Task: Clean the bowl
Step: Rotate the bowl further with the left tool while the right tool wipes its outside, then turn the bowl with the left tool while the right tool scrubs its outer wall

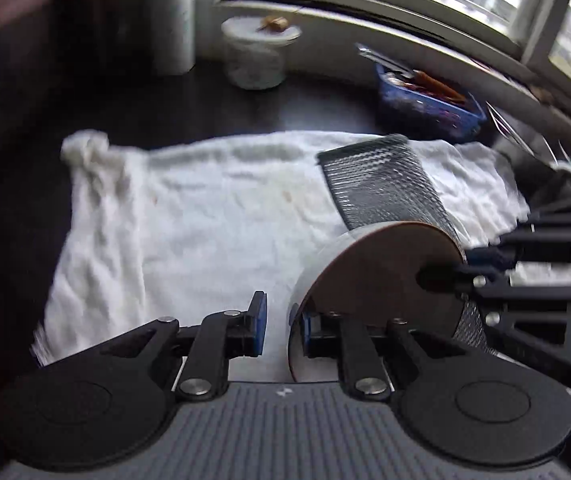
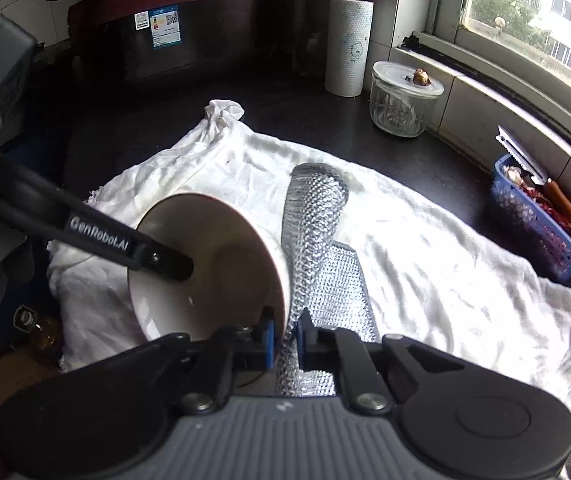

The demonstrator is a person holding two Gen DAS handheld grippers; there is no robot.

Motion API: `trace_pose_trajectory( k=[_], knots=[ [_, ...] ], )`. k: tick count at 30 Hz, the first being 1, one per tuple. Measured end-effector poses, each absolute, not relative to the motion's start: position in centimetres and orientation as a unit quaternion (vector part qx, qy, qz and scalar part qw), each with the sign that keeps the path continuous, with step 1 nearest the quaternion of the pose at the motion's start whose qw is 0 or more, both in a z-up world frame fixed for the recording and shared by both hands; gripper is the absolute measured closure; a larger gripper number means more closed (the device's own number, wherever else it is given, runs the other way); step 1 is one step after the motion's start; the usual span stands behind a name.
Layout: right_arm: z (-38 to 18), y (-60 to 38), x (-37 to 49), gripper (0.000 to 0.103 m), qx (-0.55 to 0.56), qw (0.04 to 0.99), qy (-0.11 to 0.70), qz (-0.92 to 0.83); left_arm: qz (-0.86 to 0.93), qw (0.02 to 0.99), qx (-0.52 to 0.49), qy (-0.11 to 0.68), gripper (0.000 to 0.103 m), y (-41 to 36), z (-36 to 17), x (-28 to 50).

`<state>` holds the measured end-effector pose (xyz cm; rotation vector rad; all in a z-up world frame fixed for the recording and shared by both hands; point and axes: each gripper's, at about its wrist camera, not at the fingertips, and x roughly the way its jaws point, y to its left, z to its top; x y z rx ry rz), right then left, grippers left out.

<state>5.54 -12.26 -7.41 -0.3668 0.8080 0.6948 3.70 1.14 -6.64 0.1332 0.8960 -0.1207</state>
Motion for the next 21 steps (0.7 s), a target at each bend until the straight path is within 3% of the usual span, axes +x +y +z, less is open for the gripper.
trace_pose_trajectory(
  k=[2,5,11,21],
  knots=[
    [-6.8,-12.1,5.7,0.095,-0.194,0.847,0.373,0.325,-0.071,0.901,0.147,0.401,0.088,-0.7,-6.4,3.3],
    [-6.0,-12.0,5.9,0.095,-0.215,0.847,0.362,0.324,-0.081,0.903,0.129,0.403,0.089,-0.7,-6.3,3.6],
    [-6.5,-12.4,6.4,0.092,-0.179,0.840,0.385,0.337,-0.051,0.860,-0.199,0.467,0.087,6.1,-8.0,5.2],
    [-7.7,-11.7,5.5,0.084,-0.168,0.833,0.400,0.345,0.021,0.753,-0.457,0.473,0.084,11.2,-12.4,3.7]
  ],
)
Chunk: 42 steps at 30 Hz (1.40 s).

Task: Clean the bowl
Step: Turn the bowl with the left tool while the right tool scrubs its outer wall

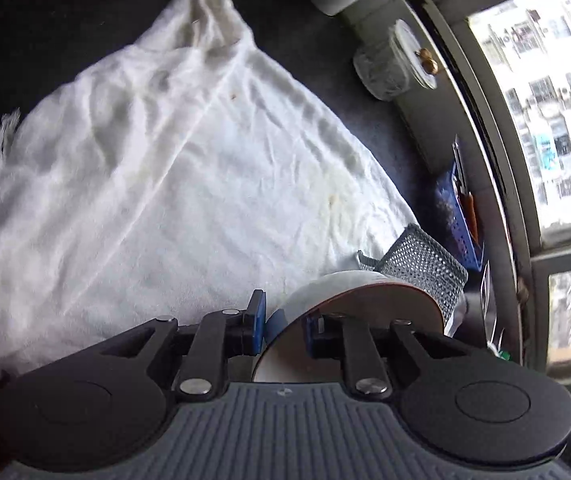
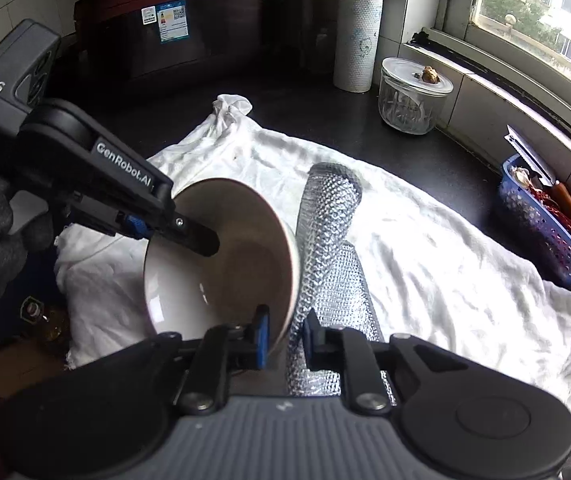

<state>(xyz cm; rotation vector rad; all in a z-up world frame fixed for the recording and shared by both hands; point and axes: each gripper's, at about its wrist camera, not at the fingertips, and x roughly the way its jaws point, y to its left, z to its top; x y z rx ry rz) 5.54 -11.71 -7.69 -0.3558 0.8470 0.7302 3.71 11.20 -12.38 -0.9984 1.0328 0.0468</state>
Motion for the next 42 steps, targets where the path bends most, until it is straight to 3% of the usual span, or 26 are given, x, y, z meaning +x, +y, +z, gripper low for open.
trace_pose_trajectory(
  k=[6,10,13,18,20,21,25,32,42],
  knots=[
    [-7.8,-11.3,5.4,0.083,-0.171,0.830,0.399,0.349,0.045,0.684,-0.549,0.479,0.083,12.2,-14.9,2.5],
    [-8.3,-11.4,5.3,0.084,-0.173,0.828,0.404,0.350,0.036,0.695,-0.527,0.488,0.084,11.7,-15.0,2.5],
    [-8.9,-11.5,5.3,0.086,-0.168,0.826,0.409,0.350,0.006,0.766,-0.400,0.503,0.084,9.9,-12.7,3.4],
    [-8.6,-12.0,5.4,0.092,-0.176,0.831,0.398,0.346,-0.058,0.880,-0.037,0.469,0.084,3.3,-7.5,3.3],
    [-8.1,-11.8,5.4,0.094,-0.193,0.833,0.388,0.344,-0.077,0.889,0.060,0.448,0.088,1.4,-6.3,2.8],
    [-7.9,-11.7,5.4,0.095,-0.201,0.834,0.382,0.343,-0.087,0.889,0.097,0.439,0.096,0.5,-5.9,2.6],
    [-6.8,-11.1,4.8,0.096,-0.256,0.836,0.348,0.339,-0.089,0.894,0.147,0.413,0.097,-0.8,-5.6,2.2],
    [-6.5,-11.8,5.2,0.092,-0.220,0.836,0.364,0.345,-0.058,0.881,-0.131,0.450,0.092,5.6,-6.4,3.6],
    [-8.1,-11.8,5.2,0.082,-0.168,0.830,0.400,0.349,0.034,0.752,-0.455,0.476,0.089,11.7,-11.3,2.1]
  ],
)
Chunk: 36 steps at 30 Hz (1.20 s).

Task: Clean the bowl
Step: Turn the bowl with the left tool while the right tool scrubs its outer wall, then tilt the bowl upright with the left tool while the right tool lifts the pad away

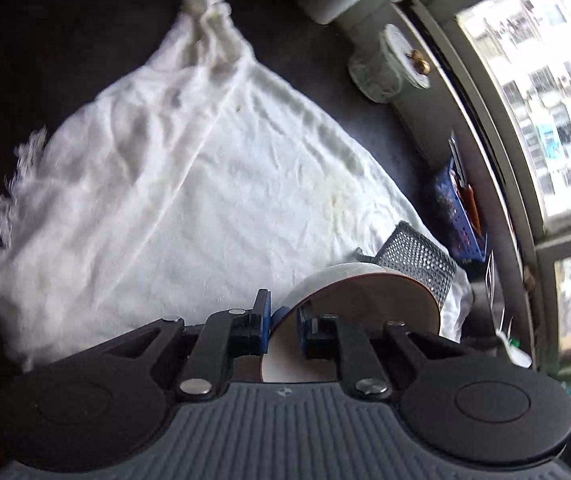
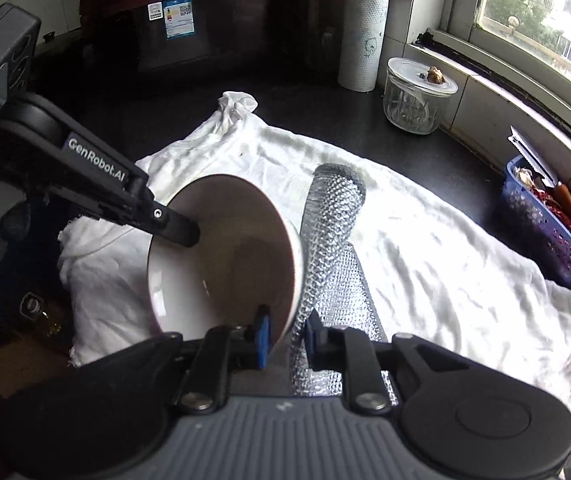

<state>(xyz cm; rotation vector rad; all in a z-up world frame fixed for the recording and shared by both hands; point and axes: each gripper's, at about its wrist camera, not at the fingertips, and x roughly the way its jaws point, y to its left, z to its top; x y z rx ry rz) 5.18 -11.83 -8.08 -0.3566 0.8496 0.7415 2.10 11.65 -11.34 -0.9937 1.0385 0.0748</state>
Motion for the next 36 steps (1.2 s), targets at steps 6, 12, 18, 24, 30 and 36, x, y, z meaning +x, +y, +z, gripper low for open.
trace_pose_trajectory(
  k=[6,12,18,24,30,36],
  knots=[
    [-7.9,-12.2,5.4,0.081,-0.135,0.828,0.414,0.354,0.063,0.659,-0.574,0.483,0.089,12.9,-13.7,0.7],
    [-7.2,-13.2,6.3,0.076,-0.105,0.821,0.425,0.366,0.052,0.641,-0.601,0.475,0.089,12.9,-13.7,0.9],
    [-6.6,-14.2,6.8,0.054,-0.083,0.813,0.429,0.385,0.039,0.664,-0.576,0.476,0.088,12.5,-12.8,2.5],
    [-7.6,-14.9,6.7,0.048,-0.103,0.801,0.445,0.387,0.025,0.739,-0.465,0.486,0.085,11.7,-10.2,3.9],
    [-8.6,-15.1,6.7,0.048,-0.119,0.811,0.442,0.364,-0.015,0.857,-0.222,0.464,0.059,8.8,-4.9,4.4],
    [-9.1,-14.6,6.9,0.072,-0.135,0.820,0.421,0.364,-0.173,0.884,0.034,0.432,0.059,2.7,-1.9,3.9]
  ],
)
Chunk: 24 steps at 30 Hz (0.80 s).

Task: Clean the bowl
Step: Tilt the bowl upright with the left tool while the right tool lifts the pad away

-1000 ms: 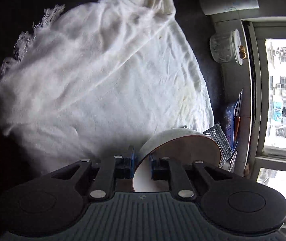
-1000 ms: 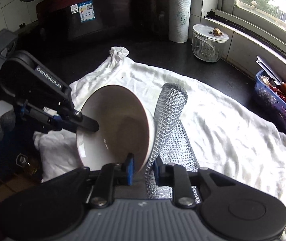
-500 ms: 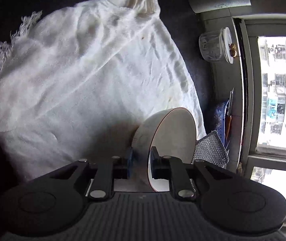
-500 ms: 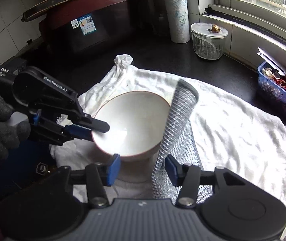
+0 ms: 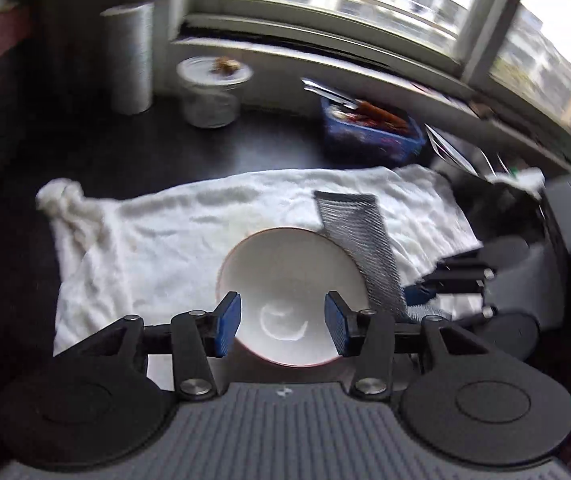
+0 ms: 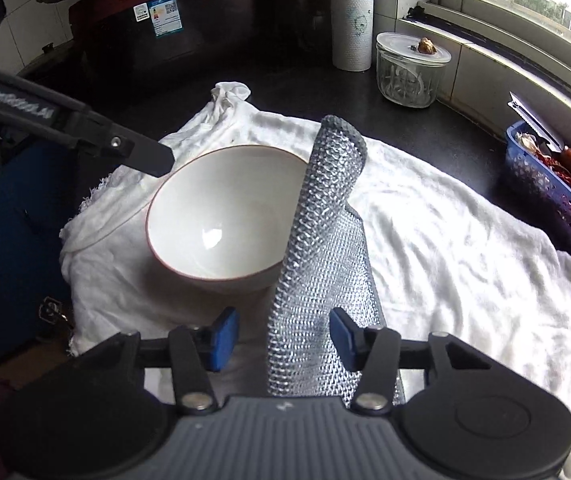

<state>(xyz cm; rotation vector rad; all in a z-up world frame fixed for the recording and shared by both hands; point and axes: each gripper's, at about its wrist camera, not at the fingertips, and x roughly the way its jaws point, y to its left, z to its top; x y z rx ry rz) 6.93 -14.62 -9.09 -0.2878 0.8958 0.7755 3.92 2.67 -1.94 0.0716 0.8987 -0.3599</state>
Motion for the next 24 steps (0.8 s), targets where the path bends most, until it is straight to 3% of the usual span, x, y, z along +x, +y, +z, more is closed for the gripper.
trace_pose_trajectory(
  k=[1,3,12,18,21,24],
  knots=[
    [-9.3,-14.9,7.3,0.090,-0.124,0.822,0.423,0.361,-0.194,0.879,0.074,0.429,0.059,1.6,-2.1,3.7],
    [-9.6,-15.6,7.8,0.097,-0.103,0.823,0.433,0.352,-0.215,0.864,0.123,0.438,0.059,-0.2,-3.1,3.9],
    [-10.2,-18.5,9.5,0.096,-0.012,0.825,0.454,0.336,-0.247,0.813,0.280,0.447,0.059,-4.8,-6.9,3.3],
    [-10.2,-18.9,9.6,0.095,0.012,0.825,0.457,0.332,-0.248,0.794,0.322,0.452,0.072,-5.9,-8.6,4.1],
    [-10.2,-19.1,9.6,0.094,0.020,0.826,0.457,0.330,-0.264,0.794,0.295,0.462,0.092,-5.7,-8.5,4.5],
    [-10.0,-19.2,9.6,0.094,0.027,0.827,0.454,0.331,-0.252,0.818,0.172,0.487,0.093,-3.6,-7.5,5.9]
  ],
)
